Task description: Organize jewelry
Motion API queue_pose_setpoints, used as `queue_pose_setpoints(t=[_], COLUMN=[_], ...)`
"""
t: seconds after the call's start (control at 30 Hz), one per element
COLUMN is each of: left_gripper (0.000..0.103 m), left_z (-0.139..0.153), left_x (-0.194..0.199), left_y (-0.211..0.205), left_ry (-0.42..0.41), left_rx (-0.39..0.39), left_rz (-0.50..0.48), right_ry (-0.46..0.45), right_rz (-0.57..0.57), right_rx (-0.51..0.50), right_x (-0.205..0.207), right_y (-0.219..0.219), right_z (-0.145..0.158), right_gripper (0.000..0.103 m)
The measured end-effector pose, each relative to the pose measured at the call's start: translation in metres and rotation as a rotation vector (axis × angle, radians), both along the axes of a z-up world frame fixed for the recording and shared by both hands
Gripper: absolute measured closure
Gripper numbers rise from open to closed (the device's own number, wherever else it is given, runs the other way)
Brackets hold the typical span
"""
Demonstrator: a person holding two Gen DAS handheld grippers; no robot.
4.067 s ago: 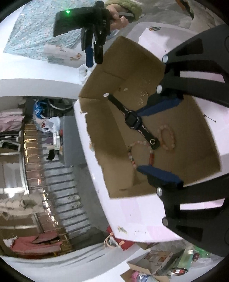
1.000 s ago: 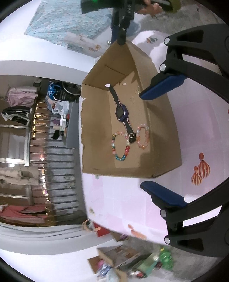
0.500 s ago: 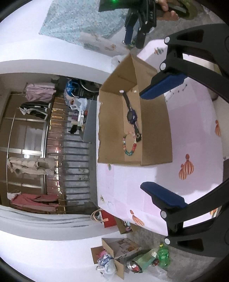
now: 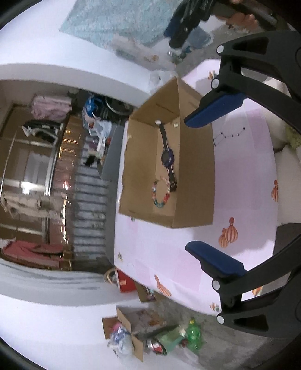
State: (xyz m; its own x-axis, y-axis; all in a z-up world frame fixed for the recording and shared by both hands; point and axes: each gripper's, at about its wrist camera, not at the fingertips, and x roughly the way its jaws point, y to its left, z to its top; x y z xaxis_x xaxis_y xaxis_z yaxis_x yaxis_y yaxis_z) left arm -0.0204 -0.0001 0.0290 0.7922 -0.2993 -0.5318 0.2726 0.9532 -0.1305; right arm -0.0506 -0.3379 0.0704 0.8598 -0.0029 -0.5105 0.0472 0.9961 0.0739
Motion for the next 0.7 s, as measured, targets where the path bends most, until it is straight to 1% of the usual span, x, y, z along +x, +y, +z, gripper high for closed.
queue_pose_setpoints(t=[0.13,0.2,0.3,0.33,0.43,0.57,0.7], left_gripper=[0.008,0.008,0.008,0.008,0.008,0.008,0.008], left_z=[0.000,0.002,0.007,0.009,0.013,0.014,0.011], left_x=[0.003,0.005,0.005,0.007,0.008,0.014,0.016], left_y=[-0.007,-0.009,-0.011,-0.013,-0.015,-0.018,-0.025], left_ry=[0.021,0.024,0.009,0.013,0.040,0.089,0.127], left_rx=[0.073,0.107,0.139,0.167,0.187,0.205,0.225], left_rz=[0.056,0.104,0.139,0.157,0.166,0.164,0.131], right_ry=[0.006,0.020,0.037,0.050,0.077,0.091,0.120], right_rz=[-0.062,-0.101,-0.137,-0.152,-0.195,-0.212,-0.219], right_rx=[-0.021,-0.036,-0.035,-0.036,-0.036,-0.029,-0.035], right_x=[0.002,0.005,0.007,0.008,0.010,0.013,0.019], right_y=[0.006,0.008,0.009,0.008,0.006,0.005,0.006], right_z=[0.002,0.002,0.000,-0.001,-0.003,-0.004,-0.005], right_gripper=[0.006,0.006,0.006,0.006,0.006,0.006,0.006])
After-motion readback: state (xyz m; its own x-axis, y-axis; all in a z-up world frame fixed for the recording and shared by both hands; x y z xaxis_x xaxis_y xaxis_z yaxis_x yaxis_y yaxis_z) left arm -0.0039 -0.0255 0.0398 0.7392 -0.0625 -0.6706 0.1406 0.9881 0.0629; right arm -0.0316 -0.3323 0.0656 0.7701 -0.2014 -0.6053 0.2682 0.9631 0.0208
